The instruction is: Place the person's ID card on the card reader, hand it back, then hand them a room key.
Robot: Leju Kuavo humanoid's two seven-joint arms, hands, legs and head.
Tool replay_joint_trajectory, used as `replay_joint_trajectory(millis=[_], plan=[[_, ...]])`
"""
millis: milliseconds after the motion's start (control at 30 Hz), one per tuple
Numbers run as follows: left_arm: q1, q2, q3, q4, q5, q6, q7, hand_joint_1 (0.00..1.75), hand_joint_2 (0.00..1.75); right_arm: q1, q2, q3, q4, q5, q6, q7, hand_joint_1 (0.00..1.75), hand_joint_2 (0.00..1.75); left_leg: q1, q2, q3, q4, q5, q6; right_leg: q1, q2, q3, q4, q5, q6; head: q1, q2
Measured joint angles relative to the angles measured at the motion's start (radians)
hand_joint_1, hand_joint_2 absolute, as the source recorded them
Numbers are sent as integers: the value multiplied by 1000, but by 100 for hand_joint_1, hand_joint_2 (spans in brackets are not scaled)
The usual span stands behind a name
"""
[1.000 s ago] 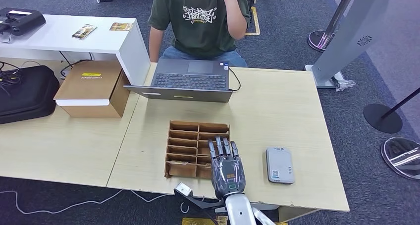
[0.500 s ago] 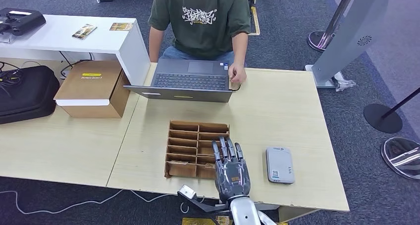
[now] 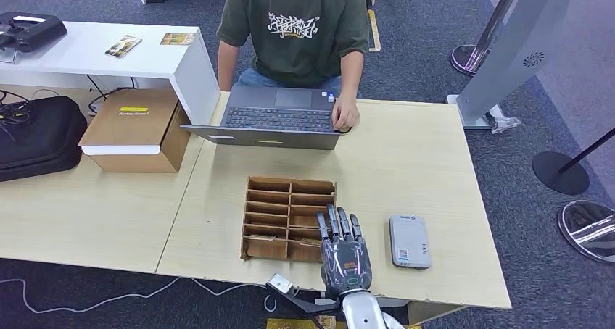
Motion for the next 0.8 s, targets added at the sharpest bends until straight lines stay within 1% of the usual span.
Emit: replay_joint_trajectory(millis=[467,667,800], plan=[[0,0,-7,0,-9,2,0,0,0,1,0,-4,-4,0,-9,4,0,175,0,0,0,0,0,0,0,0,0,0,0,0,0,0],[-1,0,-6,0,-20,1,0,0,0,1,15,-4,-7,0,-33,-32,0,175,0,0,0,0,0,0,0,0,0,0,0,0,0,0],[-1,0,-7,0,-23,-1,0,0,0,1,23,-8,-7,0,-34,-41,0,175,0,0,0,0,0,0,0,0,0,0,0,0,0,0]])
